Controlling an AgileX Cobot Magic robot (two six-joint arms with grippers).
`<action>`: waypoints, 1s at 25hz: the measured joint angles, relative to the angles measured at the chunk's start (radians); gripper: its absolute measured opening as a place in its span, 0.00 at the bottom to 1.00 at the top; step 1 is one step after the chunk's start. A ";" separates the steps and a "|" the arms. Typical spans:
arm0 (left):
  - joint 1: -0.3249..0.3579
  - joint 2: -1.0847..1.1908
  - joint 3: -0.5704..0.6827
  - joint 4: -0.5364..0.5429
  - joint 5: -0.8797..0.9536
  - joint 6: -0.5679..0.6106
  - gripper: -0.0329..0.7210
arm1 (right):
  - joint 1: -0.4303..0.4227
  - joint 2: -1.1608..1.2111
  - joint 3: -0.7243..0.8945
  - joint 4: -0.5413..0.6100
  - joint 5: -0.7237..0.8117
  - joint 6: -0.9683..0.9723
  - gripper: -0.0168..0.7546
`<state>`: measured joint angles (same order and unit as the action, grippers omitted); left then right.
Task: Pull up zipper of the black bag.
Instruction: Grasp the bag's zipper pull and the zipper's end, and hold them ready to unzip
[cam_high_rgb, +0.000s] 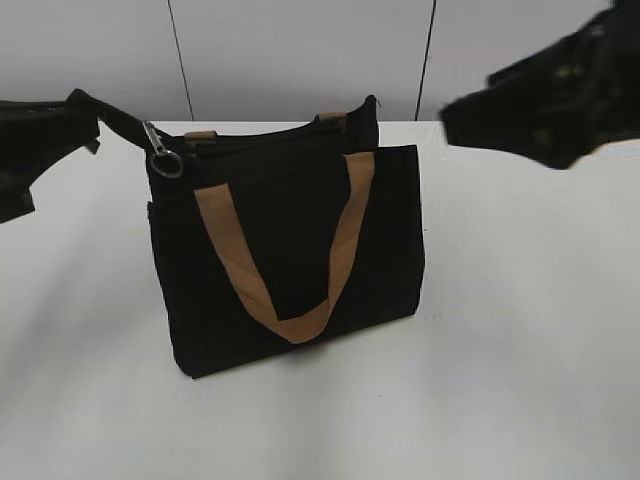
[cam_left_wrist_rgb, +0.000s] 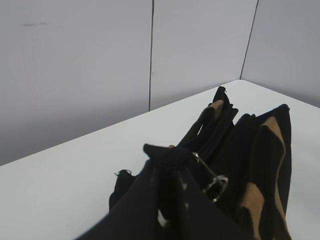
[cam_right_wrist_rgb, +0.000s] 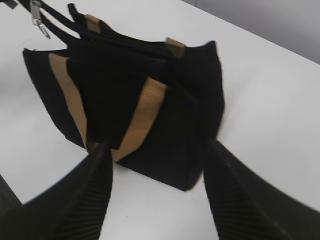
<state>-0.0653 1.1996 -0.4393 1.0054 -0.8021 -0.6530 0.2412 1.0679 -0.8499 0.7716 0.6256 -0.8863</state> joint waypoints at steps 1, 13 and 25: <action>0.000 0.000 0.000 0.000 0.000 0.000 0.07 | 0.055 0.035 -0.014 0.001 -0.035 -0.008 0.61; 0.000 0.000 0.000 0.000 0.000 0.000 0.07 | 0.391 0.506 -0.312 0.007 -0.241 -0.057 0.60; 0.000 0.000 0.000 0.000 0.000 0.000 0.07 | 0.463 0.699 -0.437 0.008 -0.301 -0.061 0.57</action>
<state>-0.0653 1.1996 -0.4393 1.0054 -0.8021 -0.6530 0.7041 1.7669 -1.2871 0.7793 0.3250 -0.9477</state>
